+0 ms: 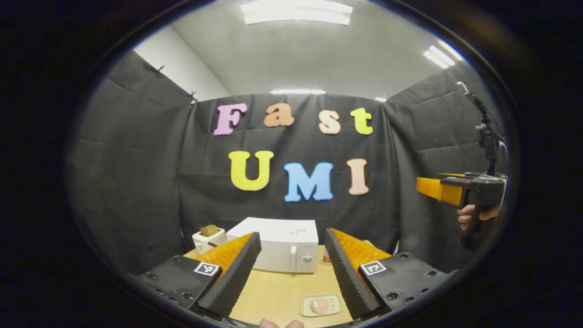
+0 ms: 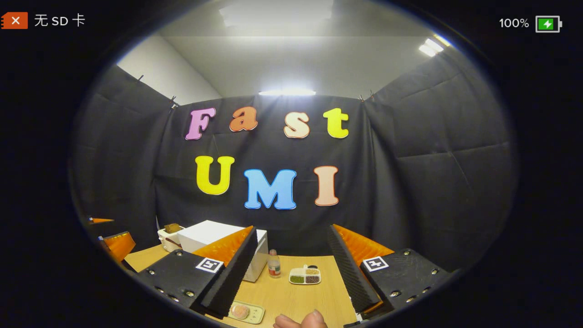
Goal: Open the microwave oven with the left hand, put the food in, and close the microwave oven.
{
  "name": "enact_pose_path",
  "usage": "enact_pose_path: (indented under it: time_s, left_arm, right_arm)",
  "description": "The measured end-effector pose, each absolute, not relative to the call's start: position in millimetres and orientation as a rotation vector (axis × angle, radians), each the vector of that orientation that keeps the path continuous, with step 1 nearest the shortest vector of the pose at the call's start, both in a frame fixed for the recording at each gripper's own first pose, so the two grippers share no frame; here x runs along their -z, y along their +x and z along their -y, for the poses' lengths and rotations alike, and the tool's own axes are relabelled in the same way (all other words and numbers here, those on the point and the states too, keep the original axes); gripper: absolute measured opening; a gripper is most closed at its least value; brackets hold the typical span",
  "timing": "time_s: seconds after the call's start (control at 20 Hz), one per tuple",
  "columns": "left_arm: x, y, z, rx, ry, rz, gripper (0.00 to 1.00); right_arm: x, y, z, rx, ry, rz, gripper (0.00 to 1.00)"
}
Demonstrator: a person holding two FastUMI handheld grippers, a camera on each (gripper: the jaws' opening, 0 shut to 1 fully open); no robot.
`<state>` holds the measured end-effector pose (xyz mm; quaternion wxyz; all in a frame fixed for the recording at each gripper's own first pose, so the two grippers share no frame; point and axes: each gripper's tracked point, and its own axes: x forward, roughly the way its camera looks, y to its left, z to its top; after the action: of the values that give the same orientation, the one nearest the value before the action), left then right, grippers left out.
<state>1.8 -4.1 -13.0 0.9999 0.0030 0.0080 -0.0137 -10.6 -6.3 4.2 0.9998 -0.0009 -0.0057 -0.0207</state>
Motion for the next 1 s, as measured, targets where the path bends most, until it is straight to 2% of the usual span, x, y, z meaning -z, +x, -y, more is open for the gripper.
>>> enact_pose_path:
  time_s: [0.3, 0.35, 0.6, 0.7, 0.75, 0.85, 0.9, 0.95, 1.0]
  left_arm:
    - [11.8, 1.3, 0.7, 0.02, 0.01, -0.013, 0.94]
    - [12.1, 2.4, 0.1, 0.02, 0.009, -0.015, 0.96]
    - [19.5, 10.0, 3.1, 0.026, 0.011, -0.026, 0.94]
    - [22.3, 15.2, 6.6, 0.024, 0.017, -0.027, 0.99]
    - [24.4, 18.7, 8.7, 0.02, 0.018, -0.029, 0.96]
    - [35.4, 29.5, 16.7, 0.021, 0.014, -0.047, 0.99]
    - [41.0, 35.0, 21.4, 0.025, 0.013, -0.06, 0.94]
    - [44.9, 40.1, 24.2, 0.022, 0.016, -0.063, 0.99]
    - [45.6, 45.5, 27.7, 0.023, 0.02, -0.056, 0.94]
  right_arm:
    - [-4.8, -11.5, 4.3, 0.041, -0.008, 0.013, 0.96]
    - [-4.7, -12.2, 5.2, 0.043, -0.008, 0.013, 0.96]
    - [-2.8, -12.5, 7.2, 0.044, -0.006, 0.012, 0.96]
    - [0.9, -9.6, 8.5, 0.037, -0.006, 0.005, 0.95]
    - [3.5, -8.8, 8.8, 0.033, -0.003, -0.002, 0.96]
    - [3.5, -5.4, 10.8, 0.022, 0.019, -0.004, 0.96]
    - [4.0, -2.8, 13.7, 0.022, 0.023, -0.008, 0.95]
    - [7.2, -1.2, 17.0, 0.015, 0.029, -0.013, 0.95]
    - [7.5, 0.4, 17.1, 0.001, 0.034, -0.009, 0.96]
